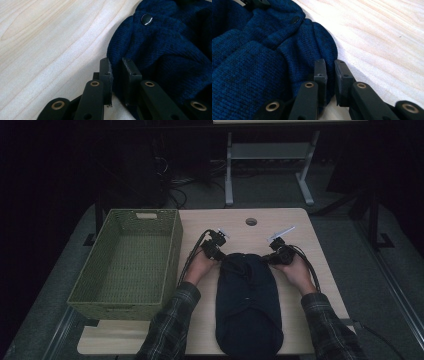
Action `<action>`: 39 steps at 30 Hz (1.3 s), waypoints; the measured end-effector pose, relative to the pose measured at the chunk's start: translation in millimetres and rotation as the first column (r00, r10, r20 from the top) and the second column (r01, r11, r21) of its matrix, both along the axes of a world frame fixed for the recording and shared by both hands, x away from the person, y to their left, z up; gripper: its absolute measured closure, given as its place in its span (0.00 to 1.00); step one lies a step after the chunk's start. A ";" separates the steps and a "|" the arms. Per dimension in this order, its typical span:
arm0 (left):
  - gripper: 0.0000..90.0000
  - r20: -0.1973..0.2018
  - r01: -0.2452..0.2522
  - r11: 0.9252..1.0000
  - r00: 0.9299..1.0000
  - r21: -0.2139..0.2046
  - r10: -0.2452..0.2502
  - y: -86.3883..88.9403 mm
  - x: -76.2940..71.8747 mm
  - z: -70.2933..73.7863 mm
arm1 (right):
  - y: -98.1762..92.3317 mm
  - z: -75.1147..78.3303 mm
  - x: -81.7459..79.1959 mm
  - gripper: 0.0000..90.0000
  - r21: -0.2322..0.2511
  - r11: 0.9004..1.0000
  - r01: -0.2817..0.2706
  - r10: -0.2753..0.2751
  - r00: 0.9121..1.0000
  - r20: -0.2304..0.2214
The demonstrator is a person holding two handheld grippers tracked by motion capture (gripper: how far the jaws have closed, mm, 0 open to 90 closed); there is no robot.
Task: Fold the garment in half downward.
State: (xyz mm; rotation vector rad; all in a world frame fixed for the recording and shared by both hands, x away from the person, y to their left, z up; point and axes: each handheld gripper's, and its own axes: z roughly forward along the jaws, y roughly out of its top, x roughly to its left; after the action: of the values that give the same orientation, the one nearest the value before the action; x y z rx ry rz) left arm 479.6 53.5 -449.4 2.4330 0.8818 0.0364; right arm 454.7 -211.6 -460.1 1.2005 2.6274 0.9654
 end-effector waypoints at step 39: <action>0.90 0.301 0.013 0.992 0.953 -0.127 0.026 15.4 -18.3 141.3 | -13.8 135.3 -6.3 0.91 0.066 0.997 0.027 -0.044 0.964 0.262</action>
State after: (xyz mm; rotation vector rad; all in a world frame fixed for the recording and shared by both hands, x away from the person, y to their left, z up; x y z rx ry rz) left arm 461.3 68.9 -308.1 2.2280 0.7296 0.3362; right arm 448.3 -225.4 -324.8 1.0450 2.3784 1.1214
